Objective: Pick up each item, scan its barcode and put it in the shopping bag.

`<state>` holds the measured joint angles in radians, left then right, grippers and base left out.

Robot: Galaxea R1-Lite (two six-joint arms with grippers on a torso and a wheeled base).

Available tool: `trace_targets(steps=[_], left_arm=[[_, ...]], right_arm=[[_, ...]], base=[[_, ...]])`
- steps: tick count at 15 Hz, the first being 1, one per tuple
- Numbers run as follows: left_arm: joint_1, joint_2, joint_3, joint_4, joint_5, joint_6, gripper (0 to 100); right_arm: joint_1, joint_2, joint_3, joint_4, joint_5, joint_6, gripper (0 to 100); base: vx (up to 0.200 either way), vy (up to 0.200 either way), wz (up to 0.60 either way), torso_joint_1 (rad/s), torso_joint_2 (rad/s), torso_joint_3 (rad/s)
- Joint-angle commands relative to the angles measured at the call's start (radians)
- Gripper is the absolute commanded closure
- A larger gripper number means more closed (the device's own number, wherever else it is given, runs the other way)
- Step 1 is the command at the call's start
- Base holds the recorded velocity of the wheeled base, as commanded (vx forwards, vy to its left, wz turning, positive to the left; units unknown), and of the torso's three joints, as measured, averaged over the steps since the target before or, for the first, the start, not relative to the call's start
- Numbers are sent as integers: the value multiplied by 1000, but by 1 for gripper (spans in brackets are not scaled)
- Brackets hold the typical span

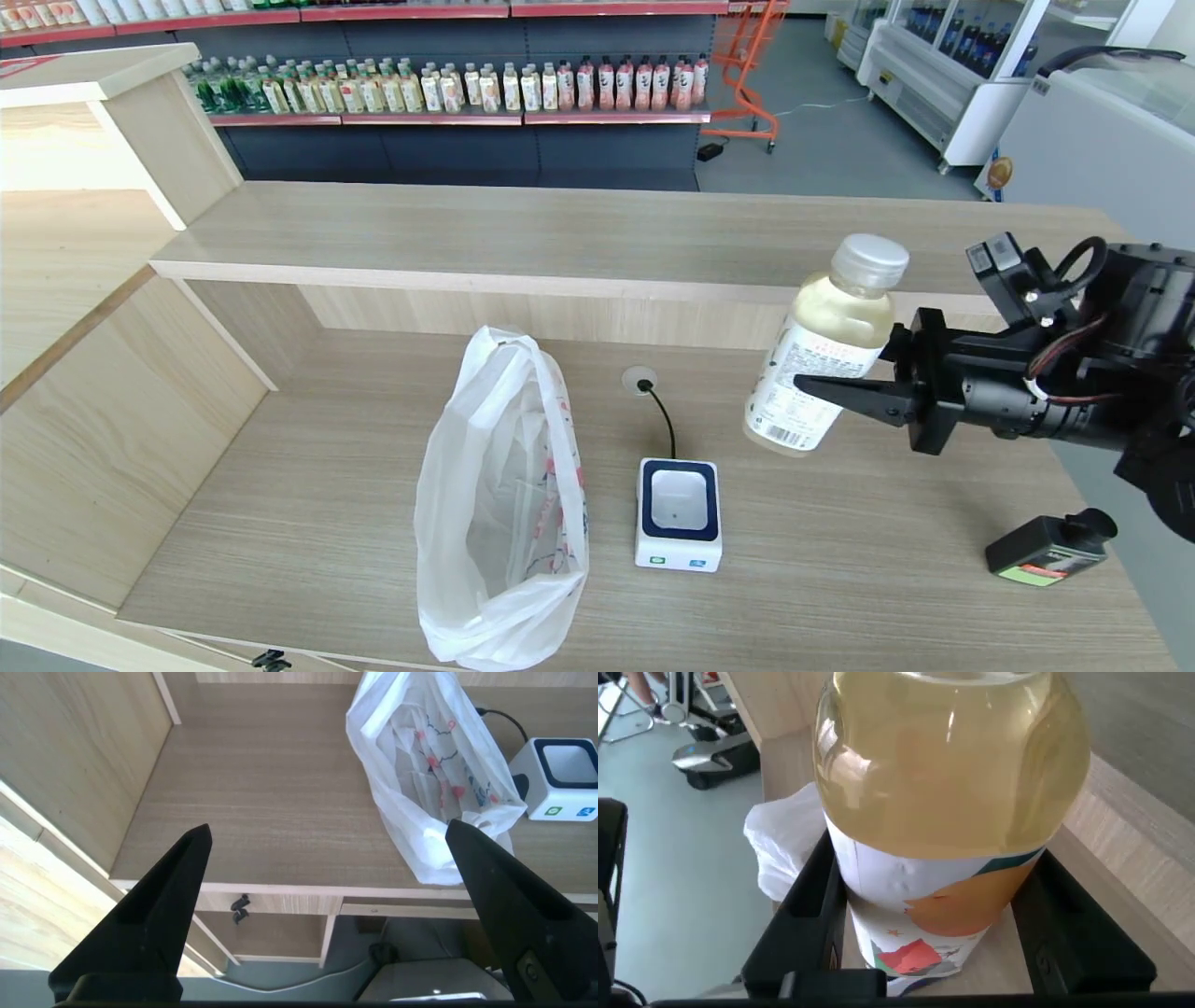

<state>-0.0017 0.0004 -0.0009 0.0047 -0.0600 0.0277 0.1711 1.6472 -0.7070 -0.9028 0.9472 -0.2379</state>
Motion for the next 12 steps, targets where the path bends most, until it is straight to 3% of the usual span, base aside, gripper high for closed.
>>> trace_targets(steps=[1, 3, 6, 12], left_arm=[[0, 0, -1, 0, 0, 0, 0], [0, 0, -1, 0, 0, 0, 0], [0, 0, 1, 0, 0, 0, 0], [0, 0, 1, 0, 0, 3, 0]], right_arm=[[-13, -188, 103, 1, -117, 117, 100], [-13, -236, 161, 5, -214, 196, 100], [-15, -305, 189, 44, -321, 201, 100], [-13, -399, 216, 148, -326, 247, 100]], base=[[0, 0, 0, 0, 0, 0], [0, 0, 0, 0, 0, 0], [0, 0, 0, 0, 0, 0], [0, 0, 0, 0, 0, 0]])
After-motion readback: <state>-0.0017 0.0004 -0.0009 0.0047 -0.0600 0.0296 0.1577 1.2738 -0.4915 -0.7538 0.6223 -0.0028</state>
